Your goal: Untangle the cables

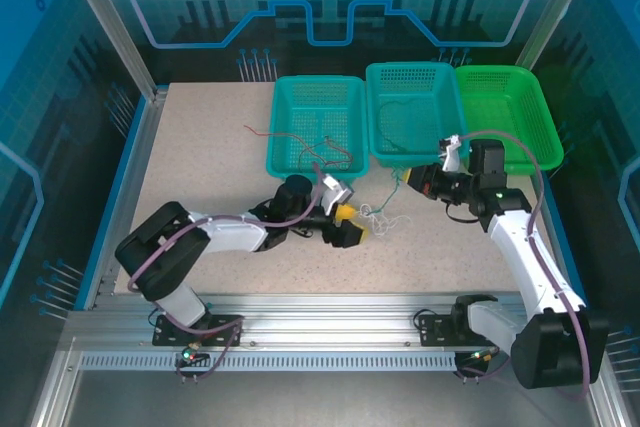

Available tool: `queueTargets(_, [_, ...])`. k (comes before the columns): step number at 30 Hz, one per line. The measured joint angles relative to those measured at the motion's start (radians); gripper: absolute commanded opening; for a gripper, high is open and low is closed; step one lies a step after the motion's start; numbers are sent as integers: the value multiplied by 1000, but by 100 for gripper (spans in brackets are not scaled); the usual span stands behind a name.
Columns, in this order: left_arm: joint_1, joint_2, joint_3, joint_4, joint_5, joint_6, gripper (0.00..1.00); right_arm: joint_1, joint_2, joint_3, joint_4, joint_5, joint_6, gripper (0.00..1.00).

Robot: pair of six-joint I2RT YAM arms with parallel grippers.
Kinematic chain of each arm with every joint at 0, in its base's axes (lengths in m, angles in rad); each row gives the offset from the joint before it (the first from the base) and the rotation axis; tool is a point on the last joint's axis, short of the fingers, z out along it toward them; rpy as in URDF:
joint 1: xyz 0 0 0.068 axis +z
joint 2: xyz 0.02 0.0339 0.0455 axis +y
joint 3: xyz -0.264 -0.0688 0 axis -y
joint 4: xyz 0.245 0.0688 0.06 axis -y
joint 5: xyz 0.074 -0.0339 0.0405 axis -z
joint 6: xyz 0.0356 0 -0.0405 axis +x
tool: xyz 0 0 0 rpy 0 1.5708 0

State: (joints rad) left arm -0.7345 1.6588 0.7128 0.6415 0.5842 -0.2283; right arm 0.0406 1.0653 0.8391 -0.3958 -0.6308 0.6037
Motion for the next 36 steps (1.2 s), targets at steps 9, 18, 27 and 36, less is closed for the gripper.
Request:
queueTargets(9, [-16,78,57,45,-7,-6,0,2,0,15,-5,-20,37,0])
queueTargets(18, [-14,35,-13,37,-166,-36,0,-237,-51,34,0,-43,152,0])
queueTargets(27, [6,-60,-169,-96,-296,-69,0,-505,-54,38,56,-68,272,0])
queueTargets(36, [32,-164,-238,-204,-387,-69,0,-613,-19,40,77,-56,310,0])
